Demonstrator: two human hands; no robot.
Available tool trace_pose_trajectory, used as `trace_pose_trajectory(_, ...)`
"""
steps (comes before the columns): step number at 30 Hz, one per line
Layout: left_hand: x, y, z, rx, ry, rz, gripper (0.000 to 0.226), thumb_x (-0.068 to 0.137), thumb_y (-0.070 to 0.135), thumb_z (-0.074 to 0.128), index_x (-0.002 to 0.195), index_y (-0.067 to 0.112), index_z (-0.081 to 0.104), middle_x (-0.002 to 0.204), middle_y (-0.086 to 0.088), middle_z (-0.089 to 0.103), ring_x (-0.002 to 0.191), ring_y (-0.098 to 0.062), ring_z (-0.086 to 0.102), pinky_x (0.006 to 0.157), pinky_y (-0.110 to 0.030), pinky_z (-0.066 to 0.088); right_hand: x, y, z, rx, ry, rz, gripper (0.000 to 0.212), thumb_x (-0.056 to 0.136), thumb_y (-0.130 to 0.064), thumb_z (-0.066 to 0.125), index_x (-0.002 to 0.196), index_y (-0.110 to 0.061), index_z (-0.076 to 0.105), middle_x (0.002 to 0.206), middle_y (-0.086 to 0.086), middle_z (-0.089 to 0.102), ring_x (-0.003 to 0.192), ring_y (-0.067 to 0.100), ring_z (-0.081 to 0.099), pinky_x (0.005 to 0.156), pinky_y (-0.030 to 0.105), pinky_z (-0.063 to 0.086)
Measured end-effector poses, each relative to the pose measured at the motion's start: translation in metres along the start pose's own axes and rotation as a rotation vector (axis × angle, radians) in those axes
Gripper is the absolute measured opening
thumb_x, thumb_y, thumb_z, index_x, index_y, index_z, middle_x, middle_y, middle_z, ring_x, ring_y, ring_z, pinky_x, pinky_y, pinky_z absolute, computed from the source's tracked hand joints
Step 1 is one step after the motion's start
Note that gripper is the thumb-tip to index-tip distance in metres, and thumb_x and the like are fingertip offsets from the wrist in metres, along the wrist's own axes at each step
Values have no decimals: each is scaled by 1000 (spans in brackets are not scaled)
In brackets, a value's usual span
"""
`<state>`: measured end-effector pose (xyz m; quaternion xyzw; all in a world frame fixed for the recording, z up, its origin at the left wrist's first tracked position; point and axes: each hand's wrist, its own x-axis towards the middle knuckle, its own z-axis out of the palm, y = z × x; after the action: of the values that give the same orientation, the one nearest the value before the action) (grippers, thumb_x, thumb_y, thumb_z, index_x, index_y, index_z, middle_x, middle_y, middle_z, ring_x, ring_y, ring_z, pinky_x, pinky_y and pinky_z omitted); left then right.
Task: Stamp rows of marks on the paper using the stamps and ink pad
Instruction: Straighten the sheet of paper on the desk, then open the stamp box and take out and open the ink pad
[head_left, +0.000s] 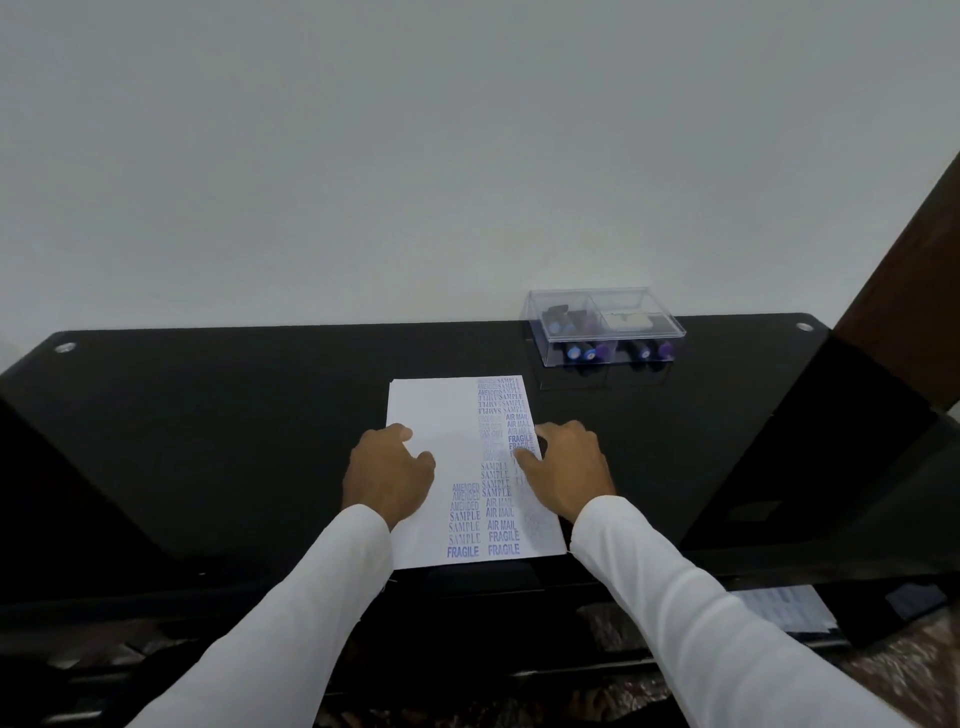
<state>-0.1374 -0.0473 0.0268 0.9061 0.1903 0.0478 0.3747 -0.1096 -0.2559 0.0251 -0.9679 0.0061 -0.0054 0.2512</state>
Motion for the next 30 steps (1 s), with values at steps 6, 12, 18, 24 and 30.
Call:
trace_pose_trajectory(6, 8, 43, 5, -7, 15, 112, 49, 93, 32, 66, 138, 15, 57, 139, -5, 57, 118, -24, 59, 83, -25, 42, 24, 11, -37, -1, 9, 56, 63, 93, -57, 56, 144, -21, 48, 148, 9, 43, 136, 28, 41, 109, 47, 41)
trace_pose_trajectory(12, 31, 87, 28, 19, -23, 205, 49, 94, 42, 65, 137, 19, 55, 140, -2, 58, 123, -26, 57, 101, -35, 46, 55, 39, -68, 57, 101, 72, 70, 89, -65, 55, 143, -21, 50, 145, 10, 47, 134, 29, 42, 110, 47, 39)
trace_pose_trajectory(18, 67, 132, 62, -17, -115, 239, 61, 92, 47, 68, 144, 22, 49, 149, -5, 49, 132, -31, 51, 104, -44, 47, 100, 74, -93, 84, 141, 109, 69, 87, -68, 55, 137, -21, 52, 143, 9, 48, 134, 30, 41, 109, 49, 39)
trace_pose_trajectory(24, 106, 169, 102, -75, -143, 291, 74, 91, 53, 66, 152, 19, 40, 151, -10, 44, 138, -30, 43, 109, -40, 40, 157, 110, -100, 93, 170, 118, 65, 82, -75, 51, 124, -26, 59, 132, 7, 54, 124, 30, 47, 102, 48, 45)
trace_pose_trajectory(30, 148, 188, 135, -191, -164, 305, 66, 94, 59, 57, 146, 21, 45, 141, -8, 51, 132, -28, 45, 108, -38, 41, 200, 130, -100, 71, 179, 132, 76, 85, -74, 49, 146, -31, 40, 153, 8, 32, 140, 31, 27, 110, 53, 37)
